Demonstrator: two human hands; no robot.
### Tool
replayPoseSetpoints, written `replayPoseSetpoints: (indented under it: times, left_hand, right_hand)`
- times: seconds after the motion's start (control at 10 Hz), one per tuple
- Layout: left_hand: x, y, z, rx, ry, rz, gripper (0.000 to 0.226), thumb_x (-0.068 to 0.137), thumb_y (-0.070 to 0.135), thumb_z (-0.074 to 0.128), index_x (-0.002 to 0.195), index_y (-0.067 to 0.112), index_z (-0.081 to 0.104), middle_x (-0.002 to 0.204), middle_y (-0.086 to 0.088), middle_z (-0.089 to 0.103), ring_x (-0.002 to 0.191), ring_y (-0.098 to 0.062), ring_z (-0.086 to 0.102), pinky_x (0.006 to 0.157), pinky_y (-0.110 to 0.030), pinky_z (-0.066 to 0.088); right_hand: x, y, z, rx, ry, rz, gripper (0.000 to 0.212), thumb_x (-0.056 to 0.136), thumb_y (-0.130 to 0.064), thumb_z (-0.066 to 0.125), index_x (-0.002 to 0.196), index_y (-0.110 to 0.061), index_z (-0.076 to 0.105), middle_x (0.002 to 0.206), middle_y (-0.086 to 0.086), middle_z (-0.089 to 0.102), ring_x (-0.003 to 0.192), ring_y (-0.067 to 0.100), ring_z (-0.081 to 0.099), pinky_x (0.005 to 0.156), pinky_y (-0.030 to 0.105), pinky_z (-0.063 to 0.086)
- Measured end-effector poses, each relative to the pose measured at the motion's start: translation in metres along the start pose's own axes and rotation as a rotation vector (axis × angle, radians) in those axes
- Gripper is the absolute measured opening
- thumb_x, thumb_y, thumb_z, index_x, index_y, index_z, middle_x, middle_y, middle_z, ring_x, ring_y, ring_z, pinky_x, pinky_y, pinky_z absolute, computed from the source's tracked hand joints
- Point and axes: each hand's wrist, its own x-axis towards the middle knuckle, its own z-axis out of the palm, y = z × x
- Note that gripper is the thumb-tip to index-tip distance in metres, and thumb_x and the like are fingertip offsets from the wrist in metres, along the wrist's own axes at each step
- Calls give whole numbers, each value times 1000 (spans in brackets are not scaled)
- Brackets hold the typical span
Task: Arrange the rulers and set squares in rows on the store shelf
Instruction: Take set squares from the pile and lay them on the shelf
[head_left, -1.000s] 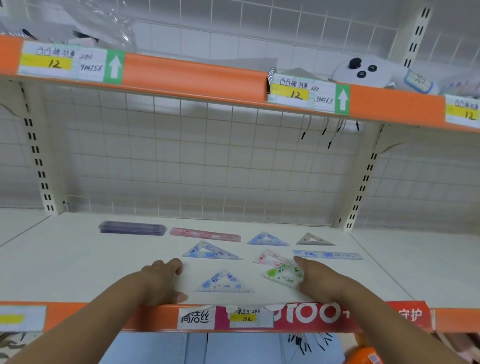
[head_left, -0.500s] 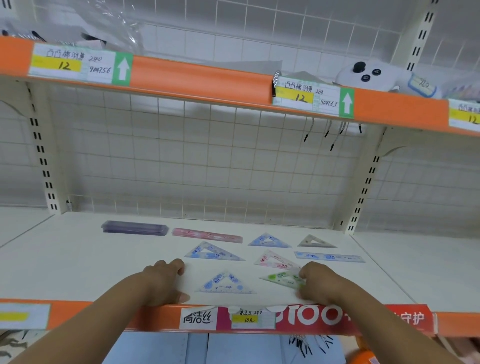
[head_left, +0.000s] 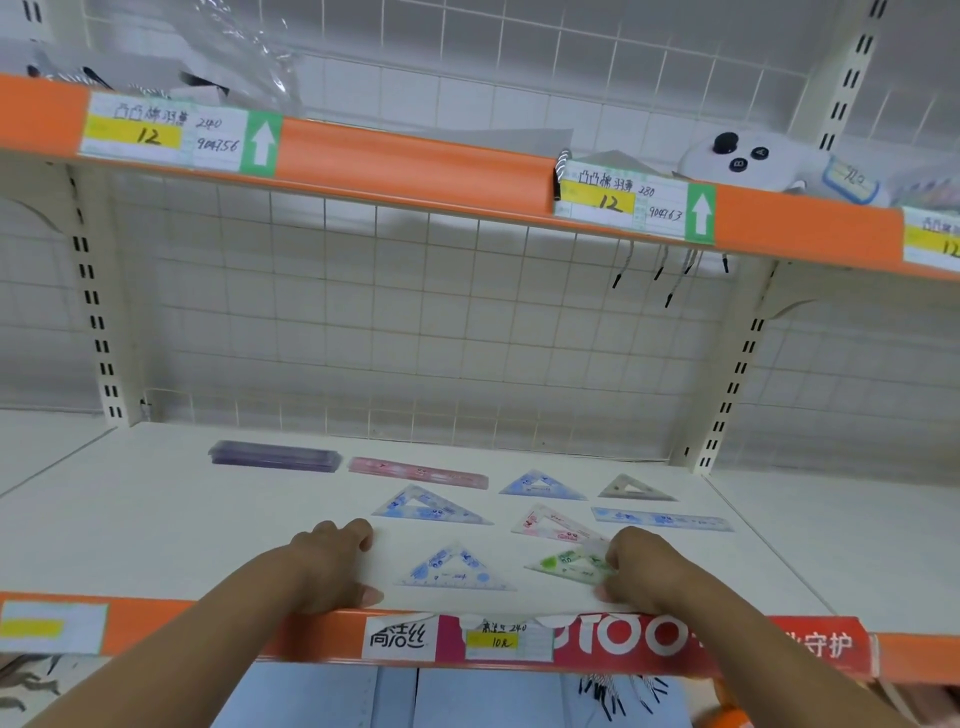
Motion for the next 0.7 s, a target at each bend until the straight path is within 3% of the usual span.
replayPoseSetpoints:
  times: [0.3, 0.4, 0.5, 0.6, 0.7]
  left_hand:
    - [-6, -2, 3, -67, 56, 19, 60, 86, 50, 61, 134, 26, 35, 131, -4, 41, 119, -20, 44, 102, -31, 39]
    - [-9, -4, 2, -82, 88, 19, 57, 86, 50, 62, 132, 25, 40, 129, -3, 43, 117, -18, 46, 100, -28, 40]
    - [-17, -13, -2, -86, 127, 3, 55, 87, 51, 59, 132, 23, 43, 130, -2, 45, 116, -17, 47, 99, -27, 40]
    - [-26, -30, -7, -105, 154, -30, 56, 88, 54, 56, 132, 23, 44, 131, -1, 46, 117, -17, 47, 100, -27, 39]
    - [-34, -45, -9, -111, 165, -70, 54, 88, 54, 56, 130, 22, 46, 129, -1, 45, 116, -17, 47, 98, -27, 40]
  right_hand:
    - [2, -33, -20, 22, 118, -72, 37, 88, -18, 60, 63, -17, 32, 62, -2, 34, 51, 11, 31, 45, 22, 23]
    - [7, -50, -23, 20, 142, -113, 26, 89, -17, 58, 68, -16, 43, 69, -1, 44, 56, 11, 39, 46, 22, 28]
    - [11, -74, -23, 22, 162, -176, 26, 92, -18, 56, 116, -10, 60, 116, 5, 59, 105, 21, 58, 80, 25, 45]
    - [16, -99, -21, 32, 171, -217, 34, 92, -18, 56, 124, -8, 58, 126, 8, 59, 112, 23, 58, 94, 31, 47]
    - [21, -120, -17, 34, 168, -242, 33, 90, -18, 57, 121, -9, 60, 122, 7, 62, 108, 23, 60, 92, 33, 49]
